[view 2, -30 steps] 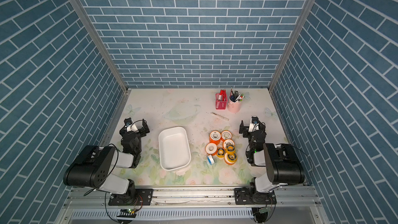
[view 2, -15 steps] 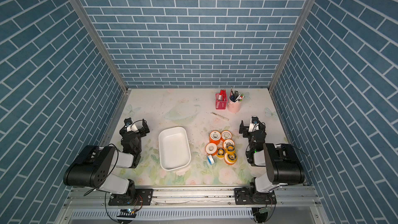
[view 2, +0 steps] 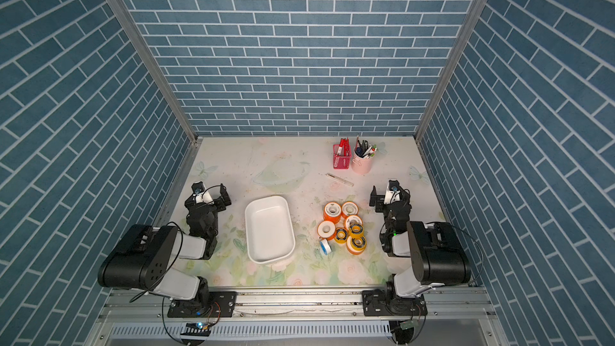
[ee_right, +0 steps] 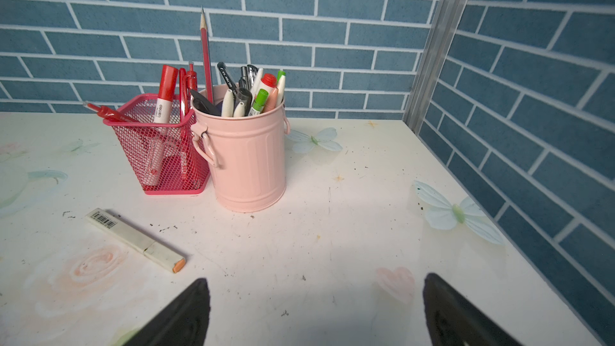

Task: Put the sealing tape into the storage box
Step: Adjust the storage box at the center of the board.

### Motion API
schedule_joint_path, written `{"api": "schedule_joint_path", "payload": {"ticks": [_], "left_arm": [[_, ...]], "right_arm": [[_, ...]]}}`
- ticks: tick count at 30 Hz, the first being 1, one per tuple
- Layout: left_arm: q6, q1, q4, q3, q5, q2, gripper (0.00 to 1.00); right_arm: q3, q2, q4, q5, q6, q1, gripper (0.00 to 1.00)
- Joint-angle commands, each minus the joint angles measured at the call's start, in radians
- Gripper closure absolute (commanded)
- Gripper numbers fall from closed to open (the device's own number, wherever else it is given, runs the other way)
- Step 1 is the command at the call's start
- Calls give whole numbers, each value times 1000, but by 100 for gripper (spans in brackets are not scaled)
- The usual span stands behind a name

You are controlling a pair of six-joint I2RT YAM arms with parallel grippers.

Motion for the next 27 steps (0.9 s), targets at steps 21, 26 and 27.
{"api": "schedule_joint_path", "payload": {"ticks": [21, 26, 27], "left_arm": [[-443, -29, -1493, 632, 353, -462, 0], [-426, -34, -1575, 540, 458, -600, 0], [-416, -34, -1593, 526, 464, -627, 0]], "right_arm": [[243, -771, -1028, 3, 311, 44, 13], [207, -881, -1143, -49, 331, 50, 16], [194, -892, -1150, -56, 332, 51, 16]]}}
